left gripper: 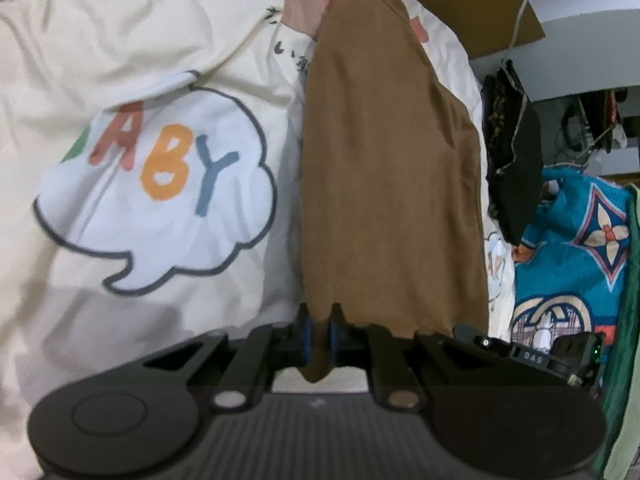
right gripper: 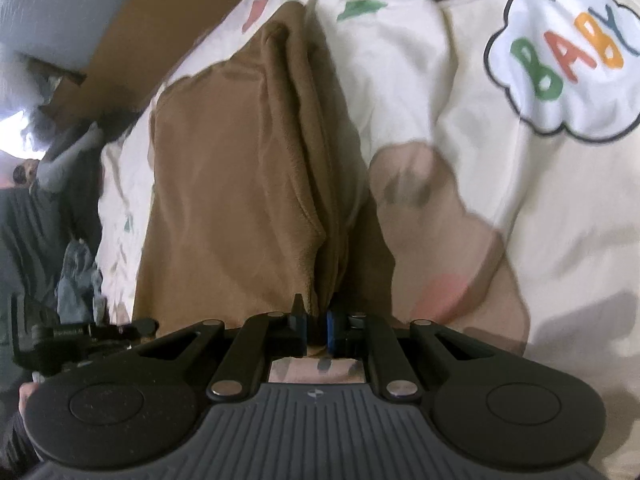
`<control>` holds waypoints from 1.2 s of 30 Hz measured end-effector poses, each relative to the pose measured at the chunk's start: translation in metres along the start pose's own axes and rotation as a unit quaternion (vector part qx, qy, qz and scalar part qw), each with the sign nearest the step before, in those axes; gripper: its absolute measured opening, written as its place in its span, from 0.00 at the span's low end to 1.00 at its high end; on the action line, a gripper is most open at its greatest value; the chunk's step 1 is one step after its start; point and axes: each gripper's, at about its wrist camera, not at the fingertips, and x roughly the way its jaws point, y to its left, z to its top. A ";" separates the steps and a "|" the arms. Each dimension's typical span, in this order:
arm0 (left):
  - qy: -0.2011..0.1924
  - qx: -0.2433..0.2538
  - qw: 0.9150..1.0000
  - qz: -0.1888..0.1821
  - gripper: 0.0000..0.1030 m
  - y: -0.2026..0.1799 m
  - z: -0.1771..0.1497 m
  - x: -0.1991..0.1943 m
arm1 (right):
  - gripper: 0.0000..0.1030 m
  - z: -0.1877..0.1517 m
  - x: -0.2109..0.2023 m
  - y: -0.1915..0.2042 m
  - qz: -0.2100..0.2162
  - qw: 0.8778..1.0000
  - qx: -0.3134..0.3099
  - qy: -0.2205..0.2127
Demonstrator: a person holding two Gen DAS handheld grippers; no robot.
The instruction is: Fold clothes
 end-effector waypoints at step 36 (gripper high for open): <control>-0.040 0.095 0.990 0.096 0.51 -0.035 0.022 -0.043 | 0.50 0.023 -0.037 0.047 -0.078 0.990 -0.115 -0.009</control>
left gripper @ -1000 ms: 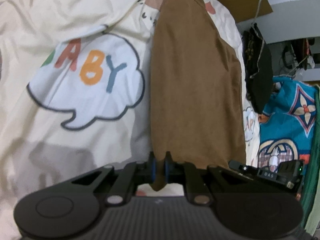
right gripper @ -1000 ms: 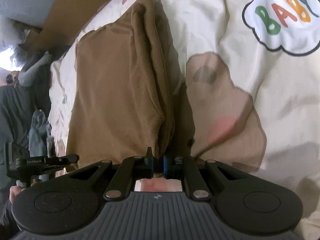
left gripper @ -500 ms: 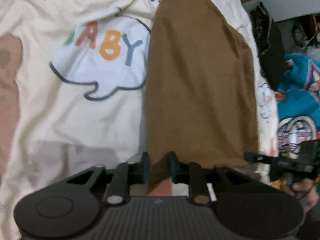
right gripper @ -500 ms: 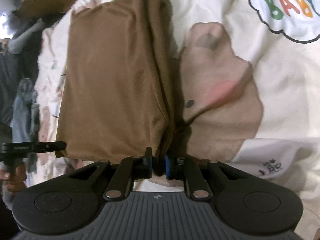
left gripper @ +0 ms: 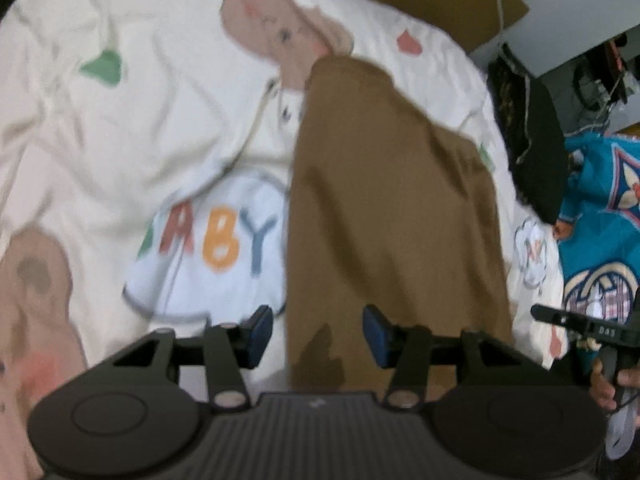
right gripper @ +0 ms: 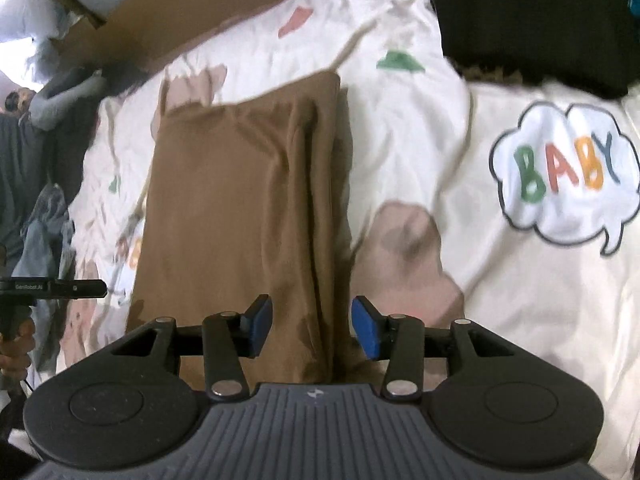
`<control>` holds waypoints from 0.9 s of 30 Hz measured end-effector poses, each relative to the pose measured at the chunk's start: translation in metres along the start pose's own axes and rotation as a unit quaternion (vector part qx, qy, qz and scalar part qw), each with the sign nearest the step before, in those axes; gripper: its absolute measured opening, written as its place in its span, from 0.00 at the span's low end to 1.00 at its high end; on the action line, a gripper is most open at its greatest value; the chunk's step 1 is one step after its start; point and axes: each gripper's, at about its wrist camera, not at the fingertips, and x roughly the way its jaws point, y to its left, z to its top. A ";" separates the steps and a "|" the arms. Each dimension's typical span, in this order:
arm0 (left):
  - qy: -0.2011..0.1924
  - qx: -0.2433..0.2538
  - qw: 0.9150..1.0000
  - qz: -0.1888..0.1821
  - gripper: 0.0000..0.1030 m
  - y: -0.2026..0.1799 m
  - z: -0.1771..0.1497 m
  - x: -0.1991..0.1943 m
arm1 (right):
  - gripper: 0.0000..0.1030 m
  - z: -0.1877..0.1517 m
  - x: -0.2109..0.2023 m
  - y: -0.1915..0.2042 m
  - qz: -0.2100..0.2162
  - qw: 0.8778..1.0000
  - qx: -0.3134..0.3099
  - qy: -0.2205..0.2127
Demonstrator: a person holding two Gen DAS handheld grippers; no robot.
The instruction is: Fold clothes
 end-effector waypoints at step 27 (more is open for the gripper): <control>-0.056 0.023 0.998 0.012 0.29 -0.025 0.109 0.070 | 0.50 0.099 0.080 0.036 -0.074 0.996 -0.043 -0.038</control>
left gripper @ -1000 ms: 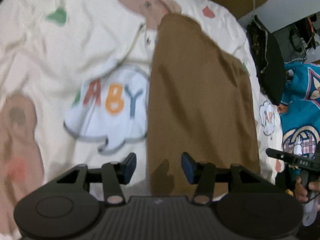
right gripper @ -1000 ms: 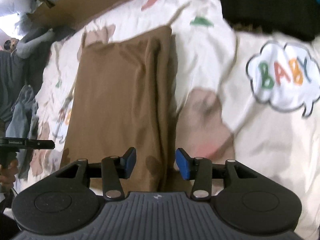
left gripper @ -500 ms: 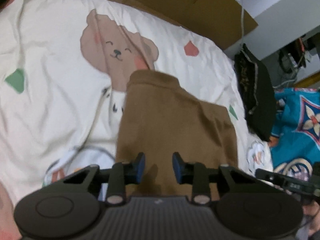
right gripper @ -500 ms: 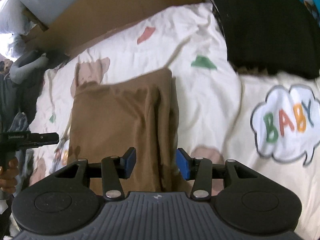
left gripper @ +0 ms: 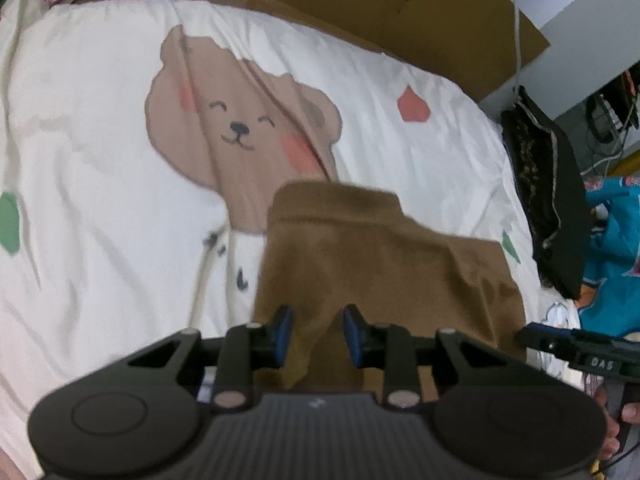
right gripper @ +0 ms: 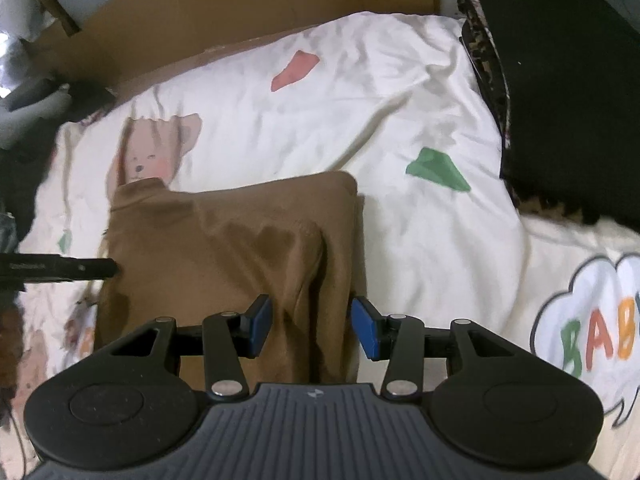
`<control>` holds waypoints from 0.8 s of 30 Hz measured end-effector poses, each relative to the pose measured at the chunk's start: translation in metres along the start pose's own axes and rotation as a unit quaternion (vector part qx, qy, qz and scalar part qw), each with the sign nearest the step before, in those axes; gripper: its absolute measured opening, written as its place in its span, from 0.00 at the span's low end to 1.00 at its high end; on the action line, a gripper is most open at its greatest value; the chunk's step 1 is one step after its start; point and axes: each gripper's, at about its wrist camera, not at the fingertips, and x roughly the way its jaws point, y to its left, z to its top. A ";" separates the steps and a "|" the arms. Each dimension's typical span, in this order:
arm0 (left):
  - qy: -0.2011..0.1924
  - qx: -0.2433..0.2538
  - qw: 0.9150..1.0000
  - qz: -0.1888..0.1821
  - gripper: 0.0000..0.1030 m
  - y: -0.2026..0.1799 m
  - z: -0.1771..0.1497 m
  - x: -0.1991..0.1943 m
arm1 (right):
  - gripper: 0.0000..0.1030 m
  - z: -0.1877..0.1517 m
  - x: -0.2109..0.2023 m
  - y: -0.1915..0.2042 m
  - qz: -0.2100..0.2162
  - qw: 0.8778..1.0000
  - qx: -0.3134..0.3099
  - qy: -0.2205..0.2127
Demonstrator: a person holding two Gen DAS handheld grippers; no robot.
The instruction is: Fold clothes
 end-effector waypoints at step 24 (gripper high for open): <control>-0.002 -0.019 0.999 -0.026 0.55 0.026 0.025 -0.006 | 0.57 0.008 0.029 -0.038 0.069 0.994 0.075 0.027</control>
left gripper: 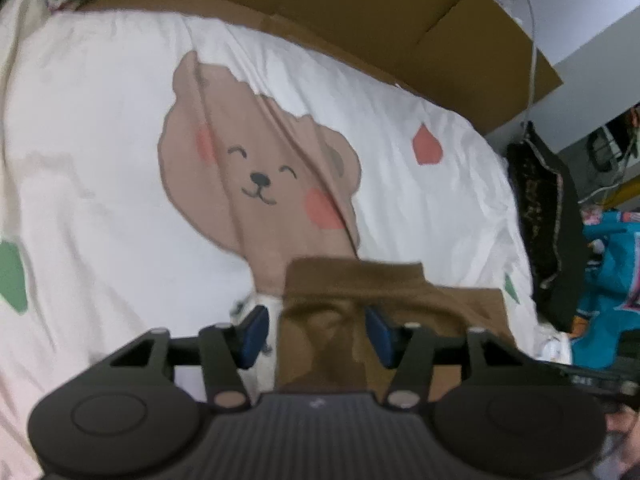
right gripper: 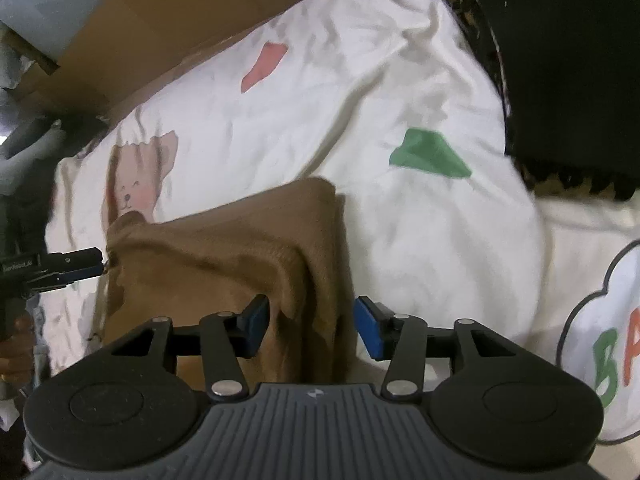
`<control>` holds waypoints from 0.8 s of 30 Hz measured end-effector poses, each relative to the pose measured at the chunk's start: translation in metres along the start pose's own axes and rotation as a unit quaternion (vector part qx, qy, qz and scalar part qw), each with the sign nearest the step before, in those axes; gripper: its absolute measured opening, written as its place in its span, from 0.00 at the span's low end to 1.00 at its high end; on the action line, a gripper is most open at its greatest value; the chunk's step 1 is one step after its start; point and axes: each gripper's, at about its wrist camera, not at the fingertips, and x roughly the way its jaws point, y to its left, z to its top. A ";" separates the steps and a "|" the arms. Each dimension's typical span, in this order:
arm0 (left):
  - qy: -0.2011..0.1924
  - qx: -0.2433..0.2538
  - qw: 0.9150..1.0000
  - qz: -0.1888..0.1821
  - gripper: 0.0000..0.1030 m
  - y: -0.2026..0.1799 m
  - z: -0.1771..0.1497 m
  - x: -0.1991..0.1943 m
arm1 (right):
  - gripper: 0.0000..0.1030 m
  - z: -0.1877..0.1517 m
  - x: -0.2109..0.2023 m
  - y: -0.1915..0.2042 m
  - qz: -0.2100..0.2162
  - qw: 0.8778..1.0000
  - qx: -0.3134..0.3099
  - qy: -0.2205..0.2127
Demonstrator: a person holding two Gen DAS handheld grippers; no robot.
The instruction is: Fold clothes
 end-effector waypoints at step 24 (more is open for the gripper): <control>-0.004 -0.033 0.998 -0.053 0.29 0.012 -0.004 0.007 | 0.22 -0.020 -0.009 0.047 -0.053 0.991 -0.112 -0.048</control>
